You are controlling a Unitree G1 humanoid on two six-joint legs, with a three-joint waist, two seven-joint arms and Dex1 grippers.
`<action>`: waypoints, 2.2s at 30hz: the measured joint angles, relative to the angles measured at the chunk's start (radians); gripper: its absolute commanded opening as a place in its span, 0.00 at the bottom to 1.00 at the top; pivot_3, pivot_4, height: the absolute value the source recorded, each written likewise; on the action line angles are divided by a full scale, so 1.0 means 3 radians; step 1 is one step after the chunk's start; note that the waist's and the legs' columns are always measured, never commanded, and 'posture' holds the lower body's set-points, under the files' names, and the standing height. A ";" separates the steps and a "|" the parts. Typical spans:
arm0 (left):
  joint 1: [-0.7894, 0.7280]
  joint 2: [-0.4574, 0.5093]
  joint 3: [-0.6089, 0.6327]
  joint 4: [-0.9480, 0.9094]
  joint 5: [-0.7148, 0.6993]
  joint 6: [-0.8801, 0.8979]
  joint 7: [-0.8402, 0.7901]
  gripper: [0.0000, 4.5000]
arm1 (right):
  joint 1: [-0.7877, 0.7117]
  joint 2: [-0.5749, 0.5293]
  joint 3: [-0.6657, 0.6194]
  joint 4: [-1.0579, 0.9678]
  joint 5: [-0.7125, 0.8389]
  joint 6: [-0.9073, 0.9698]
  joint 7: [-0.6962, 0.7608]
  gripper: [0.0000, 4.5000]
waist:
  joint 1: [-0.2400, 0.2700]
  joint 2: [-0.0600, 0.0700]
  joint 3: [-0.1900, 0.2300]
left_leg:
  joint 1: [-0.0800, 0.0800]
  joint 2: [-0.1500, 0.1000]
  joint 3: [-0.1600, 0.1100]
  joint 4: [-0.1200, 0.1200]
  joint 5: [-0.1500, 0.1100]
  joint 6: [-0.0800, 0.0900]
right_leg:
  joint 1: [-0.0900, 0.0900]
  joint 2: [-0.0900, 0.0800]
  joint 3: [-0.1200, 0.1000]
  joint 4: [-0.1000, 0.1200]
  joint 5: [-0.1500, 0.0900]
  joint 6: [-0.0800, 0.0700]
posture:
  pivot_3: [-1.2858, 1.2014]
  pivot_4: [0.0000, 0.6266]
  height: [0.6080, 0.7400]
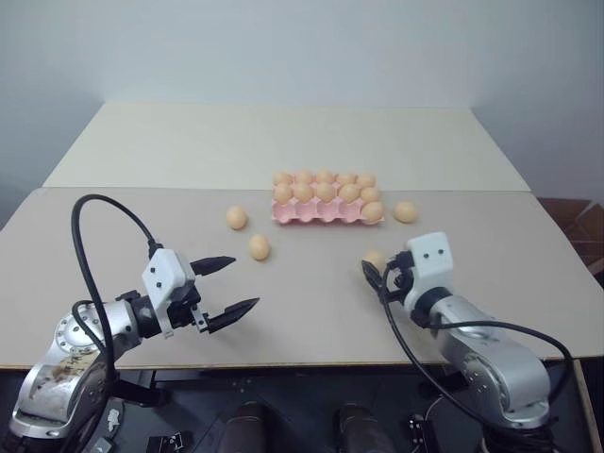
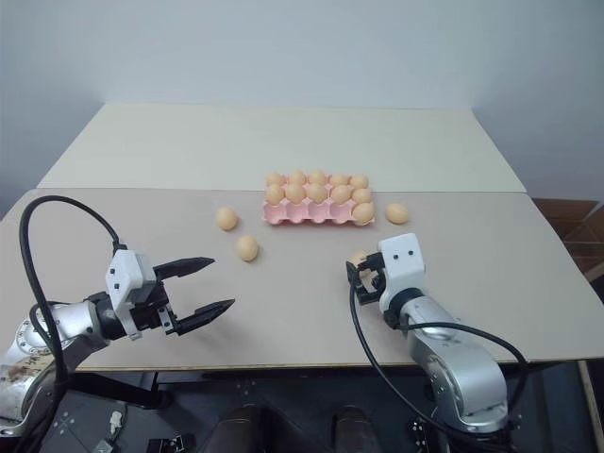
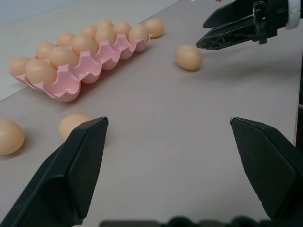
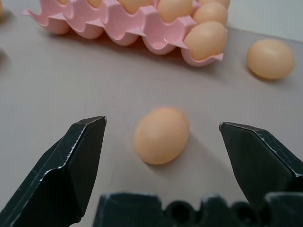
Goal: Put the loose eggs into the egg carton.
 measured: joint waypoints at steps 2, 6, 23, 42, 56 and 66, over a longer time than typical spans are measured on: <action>-0.0031 -0.0007 -0.0011 0.0019 0.0022 -0.0013 -0.0020 1.00 | -0.0127 0.0081 0.0004 0.0152 -0.0054 0.0070 -0.0053 1.00 | -0.0004 0.0000 0.0000 | 0.0000 0.0000 0.0000 0.0000 0.0000 0.0000 | -0.0001 0.0001 0.0000 0.0001 0.0000 0.0000 | 0.52 0.24 1.00; -0.0055 -0.0018 -0.0044 0.0039 0.0047 -0.0072 -0.0052 1.00 | -0.0234 0.0134 0.0086 0.0392 -0.0195 0.0084 -0.0114 1.00 | -0.0004 0.0001 0.0000 | -0.0003 0.0000 0.0001 0.0000 0.0000 0.0000 | -0.0005 0.0000 0.0000 0.0002 0.0000 0.0000 | 0.52 0.24 1.00; -0.0082 -0.0131 -0.0094 0.0142 0.0106 -0.0143 -0.0069 1.00 | -0.0392 0.0225 0.0186 0.0929 -0.0440 -0.0100 0.0060 0.43 | -0.0013 0.0001 0.0001 | -0.0004 0.0000 0.0001 0.0000 0.0000 0.0000 | -0.0009 0.0001 0.0001 0.0008 0.0000 0.0000 | 0.52 0.24 1.00; -0.0487 -0.0502 -0.0243 0.0190 0.0027 0.0290 0.0478 1.00 | -0.1414 0.0197 0.0394 0.2043 -0.0773 -0.1053 0.0464 0.40 | -0.0017 0.0004 0.0003 | -0.0007 -0.0001 0.0001 0.0000 0.0001 0.0000 | -0.0014 0.0001 0.0002 0.0013 0.0001 0.0001 | 0.52 0.24 1.00; -0.0635 -0.0462 -0.0385 0.0093 0.0074 0.0378 0.0487 1.00 | -0.2094 0.0312 0.0370 0.3410 -0.1022 -0.1740 0.0493 0.38 | -0.0039 0.0005 0.0004 | -0.0010 -0.0001 0.0002 0.0000 0.0001 -0.0001 | -0.0021 0.0001 0.0004 0.0015 0.0002 0.0001 | 0.52 0.24 1.00; -0.0635 -0.0462 -0.0384 0.0093 0.0078 0.0378 0.0496 1.00 | -0.2121 0.0329 0.0273 0.3497 -0.1024 -0.1754 0.0552 0.98 | -0.0073 0.0005 0.0004 | -0.0024 -0.0001 0.0002 0.0000 0.0002 -0.0003 | -0.0035 0.0000 0.0005 0.0019 0.0003 0.0001 | 0.52 0.24 1.00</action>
